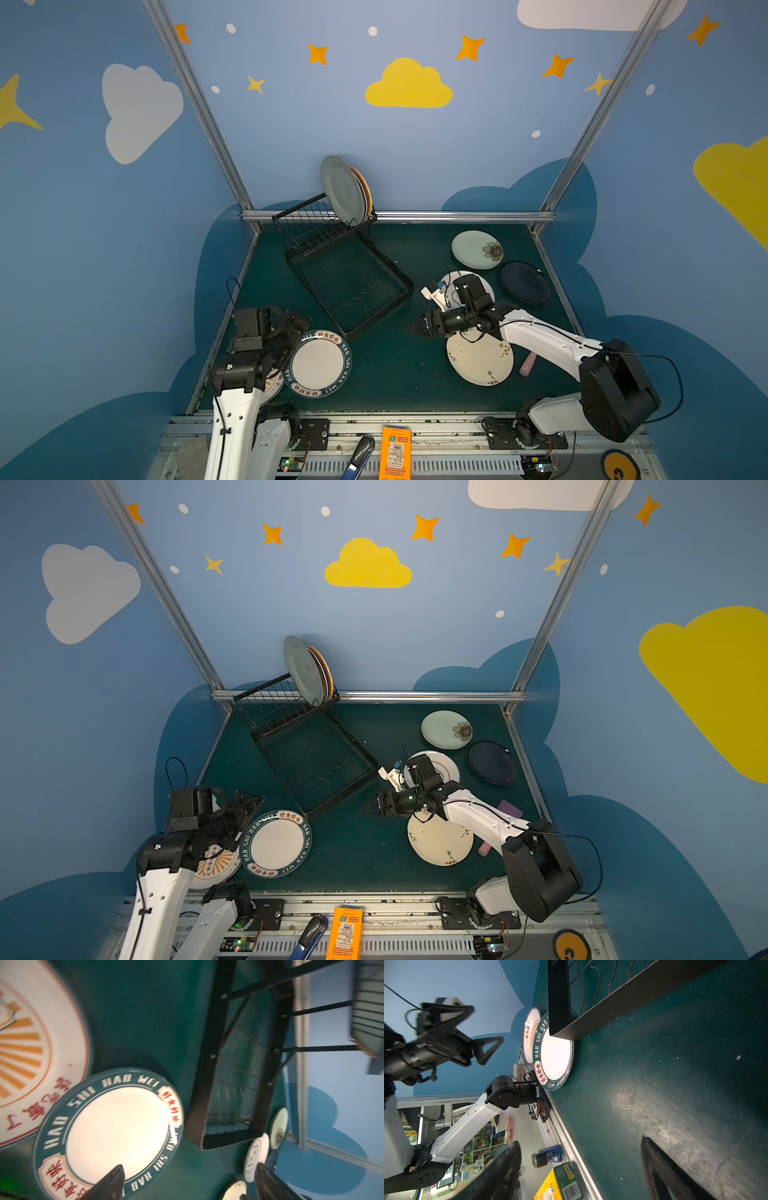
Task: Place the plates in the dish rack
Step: 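Open the left gripper and withdraw it toward the plates nearest the robot, then lower the left gripper onto the rim of the green-rimmed white plate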
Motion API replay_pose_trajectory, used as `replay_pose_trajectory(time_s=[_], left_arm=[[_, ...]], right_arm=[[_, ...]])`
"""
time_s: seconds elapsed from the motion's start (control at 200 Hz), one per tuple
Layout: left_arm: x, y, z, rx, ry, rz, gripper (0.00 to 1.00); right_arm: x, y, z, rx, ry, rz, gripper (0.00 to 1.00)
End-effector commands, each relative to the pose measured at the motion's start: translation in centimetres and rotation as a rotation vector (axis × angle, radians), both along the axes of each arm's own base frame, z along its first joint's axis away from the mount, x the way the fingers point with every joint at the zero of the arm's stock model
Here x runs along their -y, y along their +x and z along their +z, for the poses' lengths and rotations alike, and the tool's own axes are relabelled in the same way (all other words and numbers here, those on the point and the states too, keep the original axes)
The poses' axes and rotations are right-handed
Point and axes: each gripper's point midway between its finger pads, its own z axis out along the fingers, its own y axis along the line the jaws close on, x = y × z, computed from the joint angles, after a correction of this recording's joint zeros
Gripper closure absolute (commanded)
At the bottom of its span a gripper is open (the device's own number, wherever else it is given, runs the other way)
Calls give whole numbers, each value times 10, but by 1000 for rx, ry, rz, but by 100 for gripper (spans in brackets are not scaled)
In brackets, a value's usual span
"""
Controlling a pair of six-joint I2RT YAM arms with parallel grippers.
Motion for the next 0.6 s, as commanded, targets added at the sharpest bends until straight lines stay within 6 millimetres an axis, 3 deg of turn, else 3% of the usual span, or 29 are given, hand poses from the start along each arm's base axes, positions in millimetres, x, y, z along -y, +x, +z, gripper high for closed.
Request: replay_pose_trajectory(time_s=[0.0, 0.165, 0.29, 0.591], left_arm=[[-10, -7, -18, -48, -11, 112, 3], [-29, -28, -50, -183, 79, 193, 0], [-30, -33, -66, -222, 85, 196, 0], [-38, -34, -78, -282, 121, 219, 0]], right_arm=[[-1, -4, 2, 4, 10, 11, 12], [1, -6, -1, 1, 3, 6, 12], [1, -6, -3, -4, 2, 3, 12], [2, -6, -3, 0, 2, 4, 12]])
